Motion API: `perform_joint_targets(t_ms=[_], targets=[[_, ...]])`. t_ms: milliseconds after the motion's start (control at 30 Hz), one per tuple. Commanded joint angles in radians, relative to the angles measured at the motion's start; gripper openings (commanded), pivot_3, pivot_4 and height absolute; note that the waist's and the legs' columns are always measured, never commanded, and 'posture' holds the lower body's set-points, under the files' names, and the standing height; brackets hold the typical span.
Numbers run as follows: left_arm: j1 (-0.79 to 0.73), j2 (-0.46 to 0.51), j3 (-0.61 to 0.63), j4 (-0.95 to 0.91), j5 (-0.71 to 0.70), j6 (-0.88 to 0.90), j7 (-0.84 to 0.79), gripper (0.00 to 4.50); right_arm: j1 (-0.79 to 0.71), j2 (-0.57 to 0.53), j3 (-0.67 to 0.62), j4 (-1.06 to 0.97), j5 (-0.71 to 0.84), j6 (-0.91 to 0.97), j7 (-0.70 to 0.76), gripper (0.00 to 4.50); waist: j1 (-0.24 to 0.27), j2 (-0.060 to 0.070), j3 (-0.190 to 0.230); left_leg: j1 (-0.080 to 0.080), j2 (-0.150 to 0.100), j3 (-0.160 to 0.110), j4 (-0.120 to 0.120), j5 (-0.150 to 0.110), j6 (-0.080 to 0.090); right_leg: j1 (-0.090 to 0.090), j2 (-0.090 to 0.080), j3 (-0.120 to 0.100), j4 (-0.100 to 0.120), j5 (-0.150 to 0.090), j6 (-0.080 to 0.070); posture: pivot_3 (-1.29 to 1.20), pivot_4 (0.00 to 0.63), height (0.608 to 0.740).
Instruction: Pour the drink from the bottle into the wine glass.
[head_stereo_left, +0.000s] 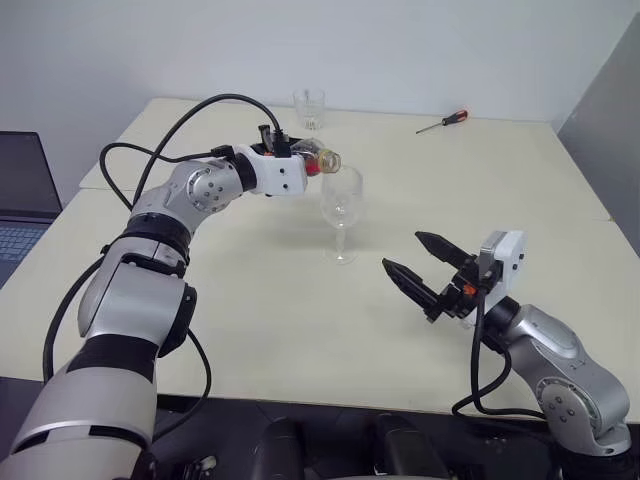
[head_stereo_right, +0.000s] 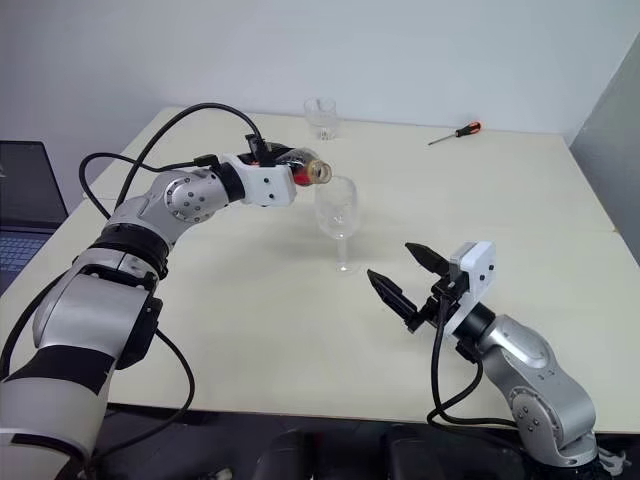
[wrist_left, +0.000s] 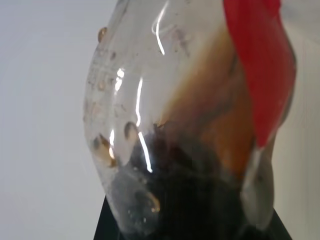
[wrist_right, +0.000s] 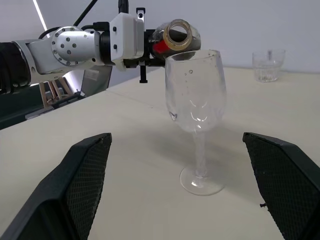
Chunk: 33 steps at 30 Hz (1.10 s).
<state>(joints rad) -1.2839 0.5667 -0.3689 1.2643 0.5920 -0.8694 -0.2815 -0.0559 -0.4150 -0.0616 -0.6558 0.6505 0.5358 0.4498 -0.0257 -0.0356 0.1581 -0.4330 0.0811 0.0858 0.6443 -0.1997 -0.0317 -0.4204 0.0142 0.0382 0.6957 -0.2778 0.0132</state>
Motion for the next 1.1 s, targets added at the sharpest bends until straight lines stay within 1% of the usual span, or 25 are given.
perform_joint_targets(t_ms=[33, 200, 433, 700, 1100], targets=[[-0.058, 0.022, -0.001, -0.020, 0.005, -0.014, 0.037, 0.90, 0.004, -0.015, -0.046, -0.045, 0.022, -0.004, -0.011, 4.50, 0.000, 0.000, 0.000, 0.000, 0.000, 0.000, 0.000, 0.000, 0.000, 0.000, 0.000, 0.000, 0.000, 0.000, 0.000, 0.00, 0.150, 0.740], [-0.069, 0.025, -0.026, -0.016, 0.037, -0.006, 0.062, 0.90, 0.021, -0.021, -0.066, -0.061, 0.024, -0.004, -0.024, 4.50, 0.000, 0.000, 0.000, 0.000, 0.000, 0.000, 0.000, 0.000, 0.000, 0.000, 0.000, 0.000, 0.001, 0.000, 0.000, 0.00, 0.150, 0.740], [-0.081, 0.018, -0.030, -0.010, 0.053, 0.003, 0.090, 0.90, 0.031, -0.027, -0.068, -0.084, 0.025, -0.001, -0.041, 4.50, 0.000, 0.000, 0.000, 0.000, 0.000, 0.000, 0.000, 0.000, 0.000, 0.000, 0.000, 0.000, 0.001, 0.000, 0.000, 0.00, 0.150, 0.740], [-0.096, 0.037, -0.089, -0.013, 0.131, -0.001, 0.185, 0.90, 0.043, -0.037, -0.075, -0.078, 0.020, -0.008, -0.046, 4.50, 0.000, 0.000, 0.000, 0.000, 0.000, 0.000, 0.000, 0.000, 0.000, 0.000, 0.000, 0.000, 0.001, 0.000, 0.000, 0.00, 0.150, 0.740], [-0.106, 0.050, -0.086, 0.012, 0.123, 0.015, 0.206, 0.90, 0.052, -0.032, -0.094, -0.049, -0.003, -0.031, -0.037, 4.50, 0.000, -0.001, 0.000, 0.000, 0.000, 0.000, 0.000, 0.000, 0.000, 0.000, 0.000, 0.000, 0.001, 0.000, 0.000, 0.00, 0.150, 0.740]])
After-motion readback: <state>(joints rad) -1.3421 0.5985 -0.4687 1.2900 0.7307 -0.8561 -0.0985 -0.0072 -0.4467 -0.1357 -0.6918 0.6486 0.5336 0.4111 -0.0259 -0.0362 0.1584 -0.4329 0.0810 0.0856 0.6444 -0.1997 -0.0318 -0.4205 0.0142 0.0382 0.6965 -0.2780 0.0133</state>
